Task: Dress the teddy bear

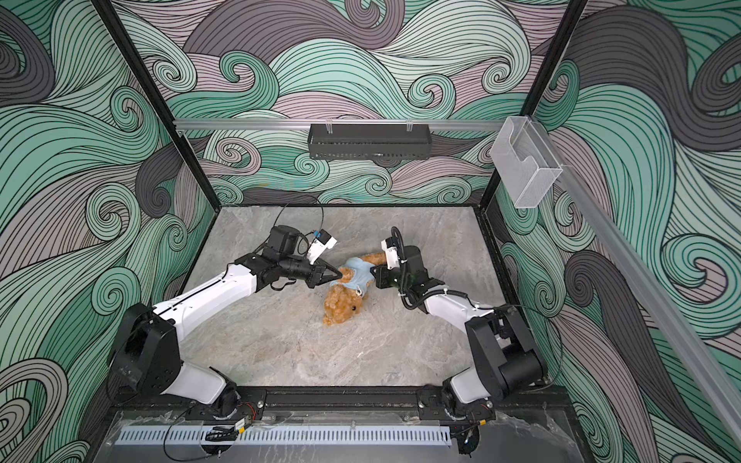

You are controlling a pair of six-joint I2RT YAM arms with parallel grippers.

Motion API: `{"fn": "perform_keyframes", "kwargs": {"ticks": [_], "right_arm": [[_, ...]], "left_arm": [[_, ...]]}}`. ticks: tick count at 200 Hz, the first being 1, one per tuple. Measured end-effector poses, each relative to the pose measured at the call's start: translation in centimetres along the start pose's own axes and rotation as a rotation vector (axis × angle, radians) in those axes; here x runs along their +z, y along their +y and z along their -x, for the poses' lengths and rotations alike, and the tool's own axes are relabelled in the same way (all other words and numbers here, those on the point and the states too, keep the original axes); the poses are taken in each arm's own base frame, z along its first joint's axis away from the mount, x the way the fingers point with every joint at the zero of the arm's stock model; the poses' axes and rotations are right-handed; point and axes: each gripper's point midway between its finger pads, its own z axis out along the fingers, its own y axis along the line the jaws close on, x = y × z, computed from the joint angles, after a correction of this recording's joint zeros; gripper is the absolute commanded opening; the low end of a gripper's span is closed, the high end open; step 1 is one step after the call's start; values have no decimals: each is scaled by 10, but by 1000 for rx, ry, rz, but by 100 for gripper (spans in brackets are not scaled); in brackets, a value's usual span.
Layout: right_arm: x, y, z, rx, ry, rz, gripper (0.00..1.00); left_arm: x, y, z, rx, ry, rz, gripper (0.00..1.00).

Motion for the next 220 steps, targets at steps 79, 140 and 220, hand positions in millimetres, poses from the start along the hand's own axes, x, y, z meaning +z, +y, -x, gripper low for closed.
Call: {"fn": "perform_keyframes", "kwargs": {"ticks": [79, 140, 220], "right_arm": [[-47, 3, 17, -29, -114, -14, 44], [-87, -34, 33, -27, -216, -233, 52], [-72, -2, 22, -82, -163, -51, 49]], "left_arm": [[-14, 40, 10, 179, 46, 322, 0], [45, -32, -24, 433, 148, 195, 33], [40, -59, -39, 229, 27, 218, 83]]}}
